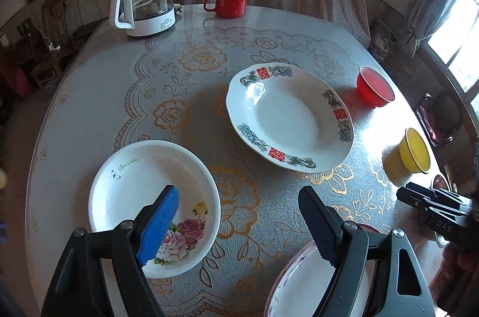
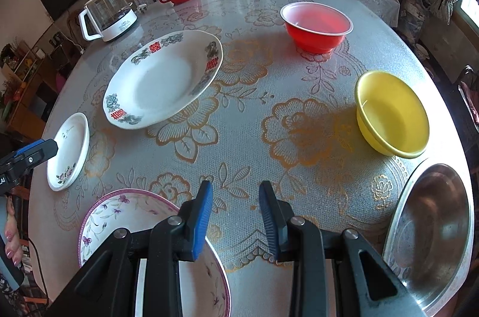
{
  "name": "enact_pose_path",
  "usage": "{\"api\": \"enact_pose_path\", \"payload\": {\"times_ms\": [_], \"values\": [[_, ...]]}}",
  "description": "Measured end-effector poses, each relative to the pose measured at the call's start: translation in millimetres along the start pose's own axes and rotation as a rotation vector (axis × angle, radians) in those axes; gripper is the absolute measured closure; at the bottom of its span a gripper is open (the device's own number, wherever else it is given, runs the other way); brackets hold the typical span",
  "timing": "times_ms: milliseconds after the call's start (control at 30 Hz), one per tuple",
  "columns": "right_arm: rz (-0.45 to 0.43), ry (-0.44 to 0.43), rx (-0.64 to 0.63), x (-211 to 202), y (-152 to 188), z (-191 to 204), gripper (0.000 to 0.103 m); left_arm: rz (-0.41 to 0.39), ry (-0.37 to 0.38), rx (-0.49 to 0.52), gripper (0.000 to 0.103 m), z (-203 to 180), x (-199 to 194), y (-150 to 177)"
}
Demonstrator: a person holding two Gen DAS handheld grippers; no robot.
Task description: Organize plates and bowls
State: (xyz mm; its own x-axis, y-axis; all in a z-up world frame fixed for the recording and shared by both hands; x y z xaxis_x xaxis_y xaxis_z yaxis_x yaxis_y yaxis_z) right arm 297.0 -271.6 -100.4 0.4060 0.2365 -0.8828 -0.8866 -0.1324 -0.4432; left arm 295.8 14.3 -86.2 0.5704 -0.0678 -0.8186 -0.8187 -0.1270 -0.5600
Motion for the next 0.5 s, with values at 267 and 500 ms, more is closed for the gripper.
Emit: {"api": "enact_pose_path", "payload": {"times_ms": [267,500], "values": [[-0.037,0.012,-0.022,9,-49,-10,0.071,0.012,-0.05,0.029,0.02,5,30,-35],[-0.044,-0.016,-0.021,28,-76,-8,0.066,0.048,-0.015,0.011,0.016,4,56,-49]]}}
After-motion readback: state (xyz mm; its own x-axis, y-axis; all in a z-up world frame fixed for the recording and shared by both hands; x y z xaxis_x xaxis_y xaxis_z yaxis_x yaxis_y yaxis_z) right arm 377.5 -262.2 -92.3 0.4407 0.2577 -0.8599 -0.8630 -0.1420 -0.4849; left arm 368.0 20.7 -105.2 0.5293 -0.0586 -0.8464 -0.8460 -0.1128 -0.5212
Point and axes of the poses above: each gripper's, at about its wrist camera, not at the fingertips, and x roughly the way its jaws point, z to its left, y to its underside, the point moved 5 cm from there along x, roughly the way its jaws point, and after that the axes turned 4 degrees about -z, right-handed, at the moved point
